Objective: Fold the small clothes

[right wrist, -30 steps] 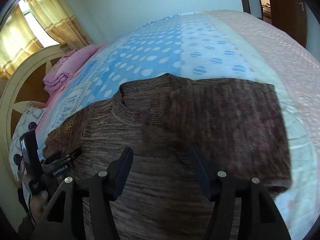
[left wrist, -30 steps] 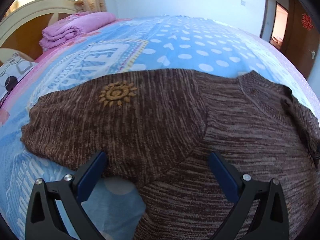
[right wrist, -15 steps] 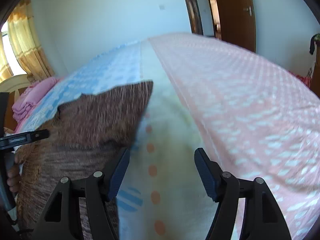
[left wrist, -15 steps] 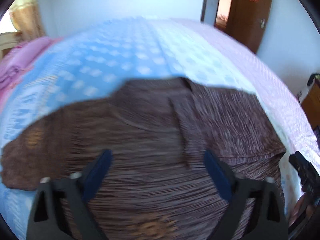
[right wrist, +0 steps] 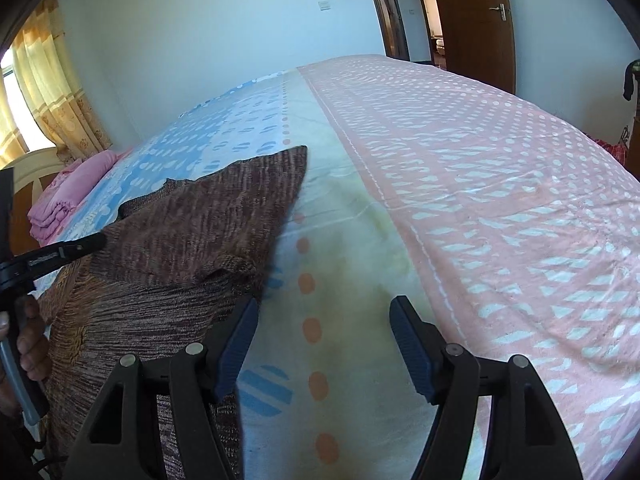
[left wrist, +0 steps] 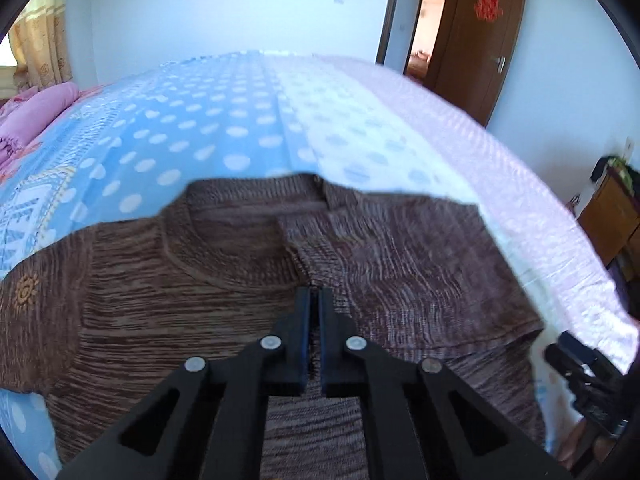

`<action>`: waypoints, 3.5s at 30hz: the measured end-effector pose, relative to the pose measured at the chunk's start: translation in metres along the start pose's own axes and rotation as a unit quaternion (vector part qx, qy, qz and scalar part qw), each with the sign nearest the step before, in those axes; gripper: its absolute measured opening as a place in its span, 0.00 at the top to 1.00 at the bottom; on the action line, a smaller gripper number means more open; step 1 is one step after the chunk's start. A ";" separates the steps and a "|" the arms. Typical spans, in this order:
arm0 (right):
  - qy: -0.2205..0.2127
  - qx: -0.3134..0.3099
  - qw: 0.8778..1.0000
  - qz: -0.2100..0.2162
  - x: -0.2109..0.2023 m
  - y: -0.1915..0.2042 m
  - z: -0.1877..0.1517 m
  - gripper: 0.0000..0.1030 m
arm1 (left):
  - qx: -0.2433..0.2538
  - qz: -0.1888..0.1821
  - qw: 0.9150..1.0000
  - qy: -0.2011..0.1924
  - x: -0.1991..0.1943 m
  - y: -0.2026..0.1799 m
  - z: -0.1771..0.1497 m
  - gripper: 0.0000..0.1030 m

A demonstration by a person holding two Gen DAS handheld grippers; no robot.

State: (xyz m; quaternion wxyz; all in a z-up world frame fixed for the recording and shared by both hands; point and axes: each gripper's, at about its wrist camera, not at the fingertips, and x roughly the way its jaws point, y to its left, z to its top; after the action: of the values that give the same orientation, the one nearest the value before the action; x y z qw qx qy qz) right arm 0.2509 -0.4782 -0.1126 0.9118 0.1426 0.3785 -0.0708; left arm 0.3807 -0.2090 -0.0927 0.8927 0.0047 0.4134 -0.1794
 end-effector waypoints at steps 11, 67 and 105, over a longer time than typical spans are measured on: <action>0.001 -0.009 1.000 -0.007 0.000 0.003 -0.002 0.29 | -0.010 0.030 0.999 0.031 0.023 0.023 -0.025 0.93; 0.107 -0.234 0.965 0.059 0.078 0.227 0.015 0.18 | -0.080 0.298 0.951 -0.008 -0.077 0.253 -0.054 0.19; 0.028 -0.330 0.944 0.003 0.041 0.254 -0.050 0.13 | -0.311 0.177 0.933 -0.017 -0.083 0.384 -0.104 0.29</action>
State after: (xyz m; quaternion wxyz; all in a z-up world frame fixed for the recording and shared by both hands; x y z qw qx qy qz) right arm 0.3066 -0.2219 -0.1232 0.8971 -0.1630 0.4054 0.0649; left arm 0.3792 0.1928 -0.1537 0.8735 -0.2035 0.4257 0.1194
